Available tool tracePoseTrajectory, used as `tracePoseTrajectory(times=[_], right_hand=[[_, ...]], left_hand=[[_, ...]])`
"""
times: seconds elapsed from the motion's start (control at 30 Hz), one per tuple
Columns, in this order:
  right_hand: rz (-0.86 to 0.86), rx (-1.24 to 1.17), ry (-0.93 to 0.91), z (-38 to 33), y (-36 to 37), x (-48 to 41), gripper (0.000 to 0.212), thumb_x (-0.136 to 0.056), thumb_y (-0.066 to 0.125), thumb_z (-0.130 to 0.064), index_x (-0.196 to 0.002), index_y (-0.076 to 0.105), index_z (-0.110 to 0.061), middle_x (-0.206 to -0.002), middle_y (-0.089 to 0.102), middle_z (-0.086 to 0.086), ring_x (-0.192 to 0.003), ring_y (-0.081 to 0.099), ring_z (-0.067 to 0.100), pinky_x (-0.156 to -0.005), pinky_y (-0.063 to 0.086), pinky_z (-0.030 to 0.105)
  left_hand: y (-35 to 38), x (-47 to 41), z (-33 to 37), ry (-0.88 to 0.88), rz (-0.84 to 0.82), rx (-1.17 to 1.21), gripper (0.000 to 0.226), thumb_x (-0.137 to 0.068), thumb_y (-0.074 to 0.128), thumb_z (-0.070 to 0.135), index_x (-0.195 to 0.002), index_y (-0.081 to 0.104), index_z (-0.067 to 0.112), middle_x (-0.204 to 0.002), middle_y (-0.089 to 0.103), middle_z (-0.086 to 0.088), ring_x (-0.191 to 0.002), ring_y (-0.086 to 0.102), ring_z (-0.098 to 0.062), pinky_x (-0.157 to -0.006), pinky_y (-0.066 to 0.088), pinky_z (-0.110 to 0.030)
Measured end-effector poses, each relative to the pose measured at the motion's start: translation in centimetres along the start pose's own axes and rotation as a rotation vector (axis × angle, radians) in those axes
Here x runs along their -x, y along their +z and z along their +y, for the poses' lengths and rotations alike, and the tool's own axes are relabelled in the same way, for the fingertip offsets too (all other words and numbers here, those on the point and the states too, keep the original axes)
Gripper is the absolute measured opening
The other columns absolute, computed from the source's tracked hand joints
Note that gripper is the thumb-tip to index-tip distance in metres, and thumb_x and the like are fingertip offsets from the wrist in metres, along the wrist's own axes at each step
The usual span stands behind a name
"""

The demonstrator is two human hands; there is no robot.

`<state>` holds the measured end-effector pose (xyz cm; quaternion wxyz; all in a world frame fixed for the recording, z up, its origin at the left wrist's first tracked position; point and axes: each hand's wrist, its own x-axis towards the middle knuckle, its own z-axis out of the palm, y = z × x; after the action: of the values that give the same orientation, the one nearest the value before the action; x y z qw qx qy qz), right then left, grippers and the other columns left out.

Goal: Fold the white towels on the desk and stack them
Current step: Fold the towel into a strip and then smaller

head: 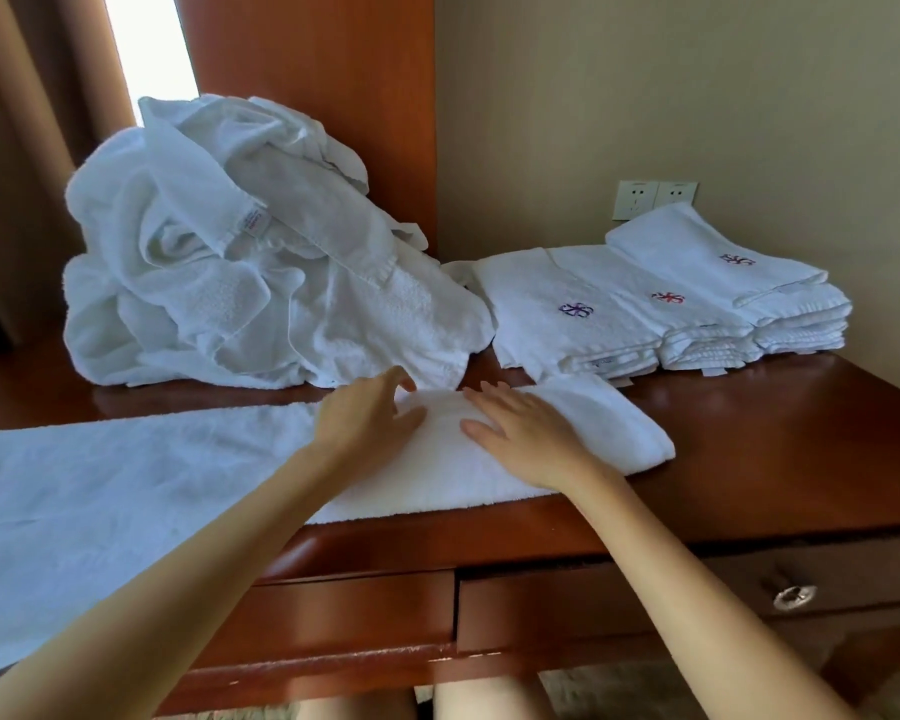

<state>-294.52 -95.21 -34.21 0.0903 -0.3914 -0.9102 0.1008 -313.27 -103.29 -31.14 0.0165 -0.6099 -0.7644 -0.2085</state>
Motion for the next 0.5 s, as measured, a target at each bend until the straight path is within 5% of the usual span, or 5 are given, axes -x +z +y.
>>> tracePoseTrajectory(times=[0.17,0.27,0.37,0.5], right_hand=[[-0.061,0.058,0.03,0.4,-0.5,0.0,0.059,-0.1,0.018,-0.058,-0.154,0.01,-0.035,-0.162,0.005,-0.007,-0.149,0.002,0.011,-0.118,0.005,0.035],[0.073,0.05,0.024,-1.9,-0.4,0.4,0.052,-0.104,0.033,-0.035,-0.154,0.018,-0.027,-0.162,0.013,-0.001,-0.149,0.007,0.016,-0.118,0.008,0.033],[0.292,-0.059,-0.241,-7.3,0.7,1.0,0.06,-0.09,0.05,-0.001,-0.145,0.042,-0.025,-0.151,0.035,-0.003,-0.141,0.027,0.017,-0.113,0.02,0.027],[0.191,-0.161,-0.566,-16.3,3.1,1.2,0.042,-0.087,0.067,-0.026,-0.128,0.06,-0.029,-0.134,0.053,-0.012,-0.123,0.049,0.011,-0.103,0.036,0.029]], left_hand=[[-3.5,6.5,-4.9,0.11,0.124,-0.109,0.031,-0.094,0.053,0.04,-0.124,0.056,0.03,-0.101,0.062,0.012,-0.097,0.061,-0.013,-0.068,0.041,-0.027],[-5.3,11.5,-8.3,0.182,0.126,-0.193,0.037,-0.092,0.058,0.031,-0.129,0.057,0.027,-0.114,0.065,0.006,-0.101,0.062,-0.02,-0.076,0.046,-0.031],[-6.1,14.5,-10.7,0.127,0.065,-0.238,0.06,-0.086,0.058,0.023,-0.144,0.04,0.029,-0.134,0.054,0.007,-0.117,0.055,-0.02,-0.094,0.041,-0.031],[-6.4,15.4,-11.3,0.119,0.044,-0.227,0.068,-0.077,0.055,0.012,-0.142,0.041,0.026,-0.136,0.052,0.005,-0.123,0.049,-0.021,-0.103,0.034,-0.031]])
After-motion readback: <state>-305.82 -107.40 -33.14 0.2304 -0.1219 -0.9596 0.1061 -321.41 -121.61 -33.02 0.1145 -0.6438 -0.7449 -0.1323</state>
